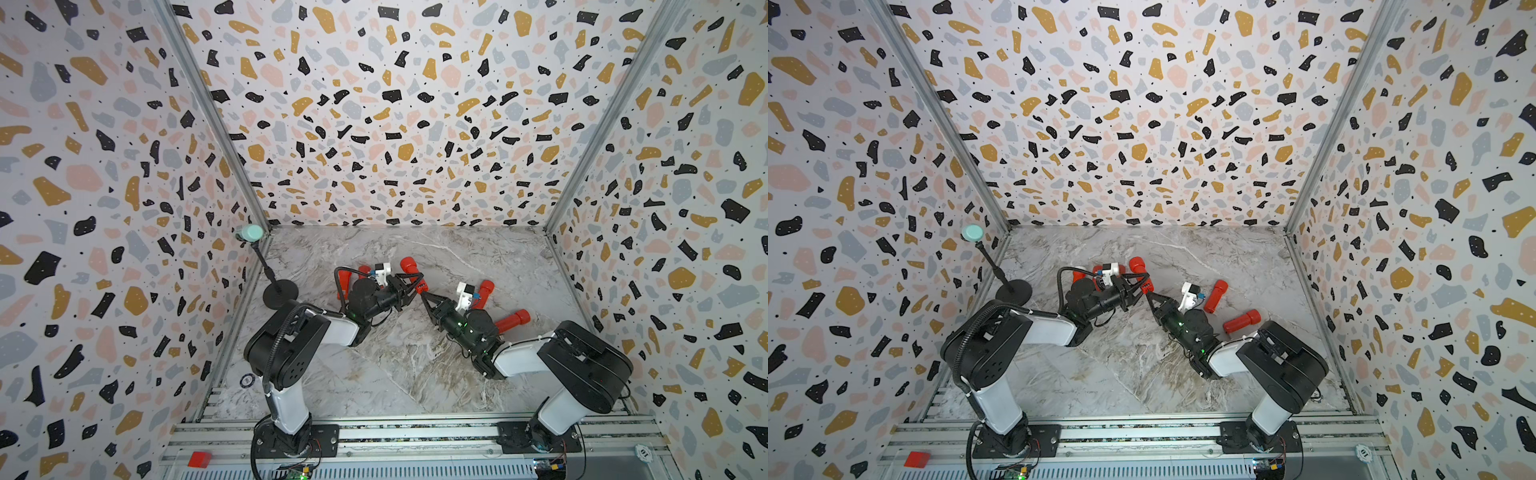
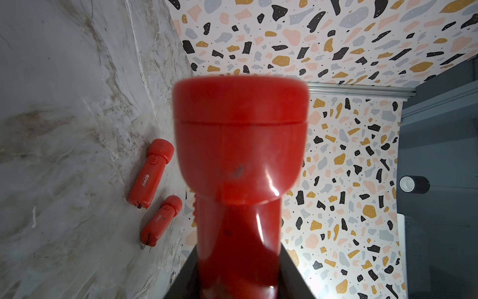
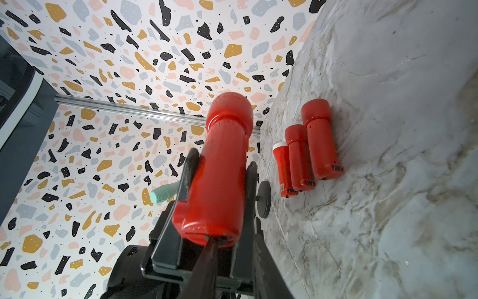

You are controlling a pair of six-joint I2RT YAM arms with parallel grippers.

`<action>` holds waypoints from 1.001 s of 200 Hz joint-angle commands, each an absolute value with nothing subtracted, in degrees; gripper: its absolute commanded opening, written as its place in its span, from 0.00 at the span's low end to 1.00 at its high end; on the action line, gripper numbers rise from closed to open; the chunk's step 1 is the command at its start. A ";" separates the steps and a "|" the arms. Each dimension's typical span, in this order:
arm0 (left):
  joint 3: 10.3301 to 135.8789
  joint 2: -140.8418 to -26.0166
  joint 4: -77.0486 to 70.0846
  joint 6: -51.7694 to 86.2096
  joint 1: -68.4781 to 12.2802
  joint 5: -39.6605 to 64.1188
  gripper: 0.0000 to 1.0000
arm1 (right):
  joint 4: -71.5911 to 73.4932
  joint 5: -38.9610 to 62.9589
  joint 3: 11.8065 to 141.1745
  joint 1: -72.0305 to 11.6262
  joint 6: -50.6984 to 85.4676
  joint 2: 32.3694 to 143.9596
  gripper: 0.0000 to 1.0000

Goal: Close the plug at the bottom of the flashlight
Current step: Close the plug of the flashlight.

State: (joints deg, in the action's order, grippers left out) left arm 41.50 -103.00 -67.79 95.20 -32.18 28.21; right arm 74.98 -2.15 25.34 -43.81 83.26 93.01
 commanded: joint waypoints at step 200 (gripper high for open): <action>42.01 -102.04 -76.20 95.45 -32.78 31.64 0.00 | 68.73 -2.91 23.79 -44.03 79.67 88.91 0.32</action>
